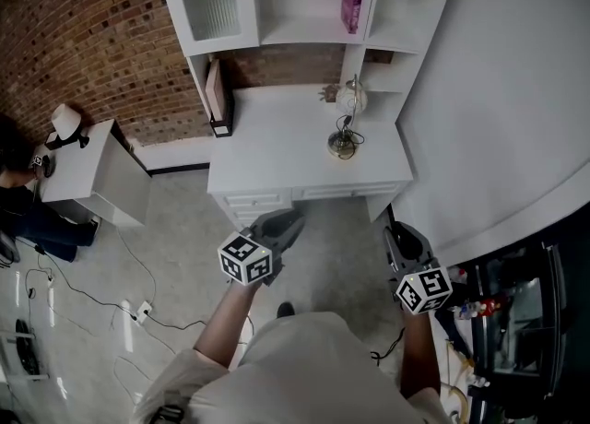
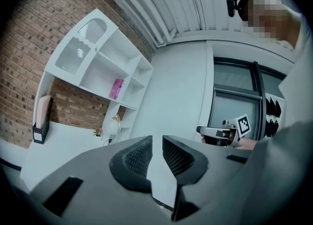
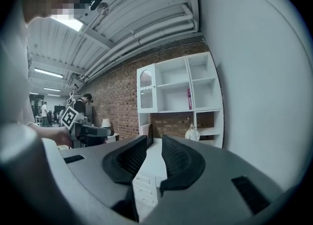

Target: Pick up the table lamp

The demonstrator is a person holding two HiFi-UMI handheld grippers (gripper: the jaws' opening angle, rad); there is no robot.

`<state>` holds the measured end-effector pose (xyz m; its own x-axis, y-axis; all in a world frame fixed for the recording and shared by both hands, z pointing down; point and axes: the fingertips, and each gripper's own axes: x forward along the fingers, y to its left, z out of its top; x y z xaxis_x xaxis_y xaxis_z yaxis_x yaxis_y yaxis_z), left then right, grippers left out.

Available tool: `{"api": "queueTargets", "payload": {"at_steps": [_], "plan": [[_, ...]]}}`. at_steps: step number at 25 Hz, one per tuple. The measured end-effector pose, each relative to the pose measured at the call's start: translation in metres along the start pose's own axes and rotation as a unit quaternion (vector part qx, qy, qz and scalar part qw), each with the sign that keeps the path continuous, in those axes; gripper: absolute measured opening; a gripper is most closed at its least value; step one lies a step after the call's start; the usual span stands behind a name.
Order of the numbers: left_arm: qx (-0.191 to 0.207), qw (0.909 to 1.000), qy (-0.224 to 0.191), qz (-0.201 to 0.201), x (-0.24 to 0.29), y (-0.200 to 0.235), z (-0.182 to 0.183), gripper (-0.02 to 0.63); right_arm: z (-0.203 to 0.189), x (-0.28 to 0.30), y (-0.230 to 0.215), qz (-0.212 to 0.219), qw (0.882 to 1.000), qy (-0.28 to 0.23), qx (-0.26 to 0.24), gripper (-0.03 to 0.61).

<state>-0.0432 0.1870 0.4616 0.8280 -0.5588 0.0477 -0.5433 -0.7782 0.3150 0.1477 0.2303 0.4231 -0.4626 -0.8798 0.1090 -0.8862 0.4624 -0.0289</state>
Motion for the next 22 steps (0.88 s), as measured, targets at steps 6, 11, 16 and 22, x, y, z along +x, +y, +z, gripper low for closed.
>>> {"api": "queueTargets", "payload": {"at_steps": [6,11,16,22], "plan": [[-0.014,0.9998,0.000,-0.012,-0.005,0.009,-0.002,0.129,0.000,0.005,0.007,-0.005,1.000,0.004,0.001,0.127],[-0.017,0.9997,0.003,-0.019,-0.010,0.017,-0.004,0.157,-0.004,0.010,0.012,-0.013,1.000,0.008,0.003,0.152],[-0.020,0.9993,0.011,-0.029,-0.018,0.028,-0.007,0.157,-0.004,0.021,0.023,-0.018,1.000,0.006,0.008,0.153],[-0.023,0.9987,0.019,-0.042,-0.027,0.037,-0.013,0.156,-0.010,0.023,0.036,-0.031,0.999,0.011,0.009,0.155]]}}
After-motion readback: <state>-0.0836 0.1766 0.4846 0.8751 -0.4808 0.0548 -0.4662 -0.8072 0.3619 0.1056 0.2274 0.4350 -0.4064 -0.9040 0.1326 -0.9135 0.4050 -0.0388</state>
